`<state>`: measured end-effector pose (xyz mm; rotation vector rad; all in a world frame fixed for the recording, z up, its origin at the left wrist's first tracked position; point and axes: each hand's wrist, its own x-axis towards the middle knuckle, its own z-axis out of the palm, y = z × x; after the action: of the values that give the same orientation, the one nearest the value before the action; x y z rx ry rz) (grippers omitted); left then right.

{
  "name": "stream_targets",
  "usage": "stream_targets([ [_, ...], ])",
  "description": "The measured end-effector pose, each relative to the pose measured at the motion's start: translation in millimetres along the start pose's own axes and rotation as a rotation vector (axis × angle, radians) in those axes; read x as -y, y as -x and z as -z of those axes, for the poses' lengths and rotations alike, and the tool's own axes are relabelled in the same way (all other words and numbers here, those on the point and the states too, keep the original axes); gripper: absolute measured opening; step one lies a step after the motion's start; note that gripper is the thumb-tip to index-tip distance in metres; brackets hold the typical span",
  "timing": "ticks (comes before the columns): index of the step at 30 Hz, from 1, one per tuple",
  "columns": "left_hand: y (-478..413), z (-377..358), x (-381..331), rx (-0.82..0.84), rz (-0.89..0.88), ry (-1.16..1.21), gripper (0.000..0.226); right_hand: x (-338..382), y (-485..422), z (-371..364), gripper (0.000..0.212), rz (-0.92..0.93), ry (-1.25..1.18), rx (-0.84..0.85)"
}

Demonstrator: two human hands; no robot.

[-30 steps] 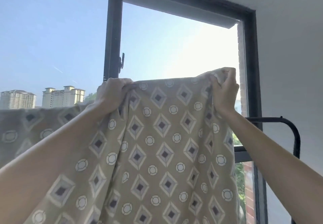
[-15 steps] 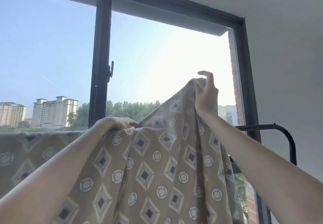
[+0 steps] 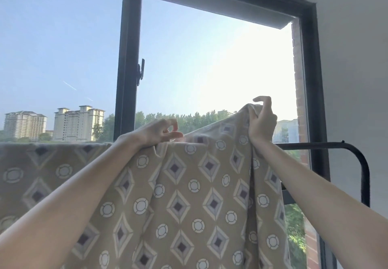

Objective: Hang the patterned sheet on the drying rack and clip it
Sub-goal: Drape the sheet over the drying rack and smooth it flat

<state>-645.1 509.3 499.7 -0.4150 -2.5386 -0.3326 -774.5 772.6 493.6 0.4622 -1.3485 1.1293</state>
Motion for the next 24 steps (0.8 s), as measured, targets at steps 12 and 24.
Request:
stream_targets([
  [12,37,-18,-45,-0.097,-0.109,-0.341,0.052,5,-7,8,0.022,-0.172,0.379,0.288],
  [24,43,-21,-61,-0.056,0.036,-0.557,0.069,6,5,38,0.031,-0.194,0.530,0.203],
])
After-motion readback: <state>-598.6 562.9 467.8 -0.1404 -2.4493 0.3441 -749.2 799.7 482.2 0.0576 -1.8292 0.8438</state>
